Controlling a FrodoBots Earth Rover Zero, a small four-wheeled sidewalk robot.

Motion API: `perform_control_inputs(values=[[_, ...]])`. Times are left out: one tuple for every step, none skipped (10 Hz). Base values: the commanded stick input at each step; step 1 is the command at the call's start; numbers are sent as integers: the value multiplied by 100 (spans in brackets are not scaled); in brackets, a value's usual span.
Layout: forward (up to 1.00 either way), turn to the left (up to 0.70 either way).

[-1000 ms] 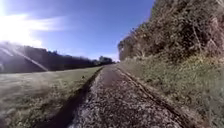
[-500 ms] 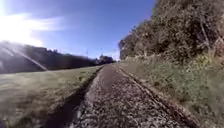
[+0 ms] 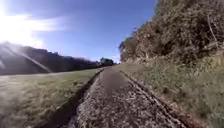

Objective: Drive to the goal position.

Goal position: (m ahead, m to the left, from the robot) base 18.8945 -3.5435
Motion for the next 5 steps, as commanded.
perform_control_inputs(values=[[85, 0], [85, 0], [85, 0], [85, 0], [85, 0]])
